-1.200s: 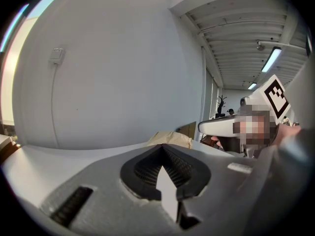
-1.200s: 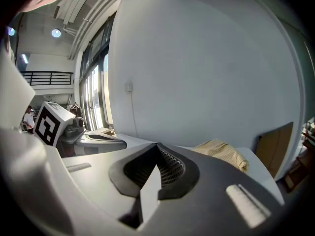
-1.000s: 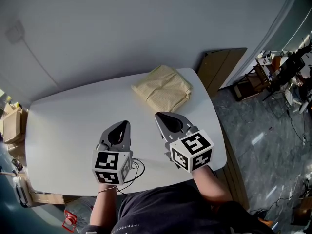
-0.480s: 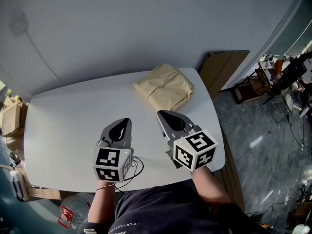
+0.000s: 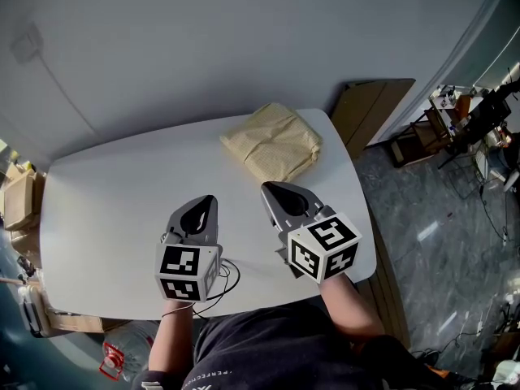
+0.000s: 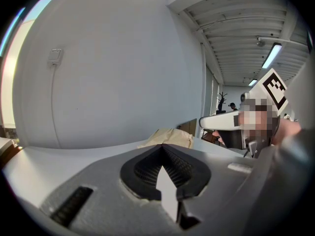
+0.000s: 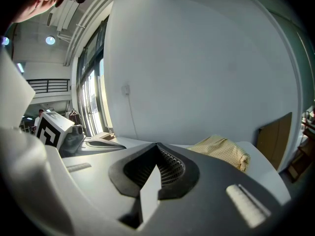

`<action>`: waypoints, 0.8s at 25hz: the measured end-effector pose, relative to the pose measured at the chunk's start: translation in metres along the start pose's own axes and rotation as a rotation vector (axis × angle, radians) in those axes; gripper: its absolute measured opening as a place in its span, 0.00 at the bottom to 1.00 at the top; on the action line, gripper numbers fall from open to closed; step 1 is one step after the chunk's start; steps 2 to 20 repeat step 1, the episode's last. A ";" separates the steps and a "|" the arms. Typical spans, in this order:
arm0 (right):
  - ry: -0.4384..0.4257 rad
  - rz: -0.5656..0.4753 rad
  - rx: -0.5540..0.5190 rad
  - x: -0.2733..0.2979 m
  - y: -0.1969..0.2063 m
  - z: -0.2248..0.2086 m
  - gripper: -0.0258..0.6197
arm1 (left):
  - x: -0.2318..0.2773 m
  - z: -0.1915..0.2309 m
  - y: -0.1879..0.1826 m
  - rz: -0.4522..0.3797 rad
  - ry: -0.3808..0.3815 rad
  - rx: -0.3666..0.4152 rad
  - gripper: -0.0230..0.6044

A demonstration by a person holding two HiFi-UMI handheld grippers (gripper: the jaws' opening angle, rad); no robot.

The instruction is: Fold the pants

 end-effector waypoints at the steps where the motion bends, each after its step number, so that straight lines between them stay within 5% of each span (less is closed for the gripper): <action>1: 0.004 0.001 -0.003 0.000 -0.001 -0.001 0.04 | 0.001 0.000 -0.001 -0.001 0.000 0.000 0.04; 20: 0.004 0.001 -0.003 0.000 -0.001 -0.001 0.04 | 0.001 0.000 -0.001 -0.001 0.000 0.000 0.04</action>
Point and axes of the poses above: the fingertips, and each gripper's own axes: x forward along the fingers, z to its left, y out of its underside, the point moved 9 cm from there along -x, backward along the fingers, and after that the axes turned 6 degrees about z, right-handed, at the moved point
